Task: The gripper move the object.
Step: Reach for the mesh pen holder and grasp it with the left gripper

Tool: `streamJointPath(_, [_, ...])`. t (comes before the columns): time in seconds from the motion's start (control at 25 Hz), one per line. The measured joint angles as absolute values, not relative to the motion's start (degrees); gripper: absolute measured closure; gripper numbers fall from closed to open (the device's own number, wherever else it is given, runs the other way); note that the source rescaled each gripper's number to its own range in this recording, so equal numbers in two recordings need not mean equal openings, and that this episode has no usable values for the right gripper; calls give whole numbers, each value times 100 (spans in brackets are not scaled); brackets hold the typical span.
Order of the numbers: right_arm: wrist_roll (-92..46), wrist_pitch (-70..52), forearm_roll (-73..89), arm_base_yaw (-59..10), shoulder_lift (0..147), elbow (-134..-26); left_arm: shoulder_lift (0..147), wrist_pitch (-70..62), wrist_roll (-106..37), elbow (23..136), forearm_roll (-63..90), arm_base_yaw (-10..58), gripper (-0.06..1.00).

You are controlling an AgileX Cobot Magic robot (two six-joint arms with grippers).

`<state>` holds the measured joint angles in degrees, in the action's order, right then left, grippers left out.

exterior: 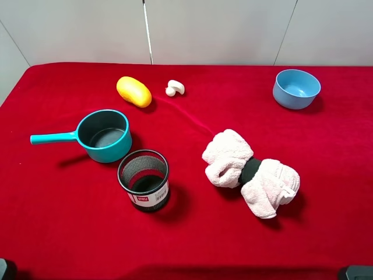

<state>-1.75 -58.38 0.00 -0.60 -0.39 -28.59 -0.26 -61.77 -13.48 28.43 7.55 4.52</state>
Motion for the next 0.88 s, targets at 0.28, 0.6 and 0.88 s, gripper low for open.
streamJointPath(0.28, [-175,-5838,0,-60,-39,-2859,-26,-6177,-1348,2843,755,452,-4])
streamJointPath(0.6, [-175,-5838,0,-60,-39,-2859,-26,-6177,-1348,2843,755,452,-4])
streamJointPath(0.88, [-175,-5838,0,-60,-39,-2859,-26,-6177,-1348,2843,755,452,-4])
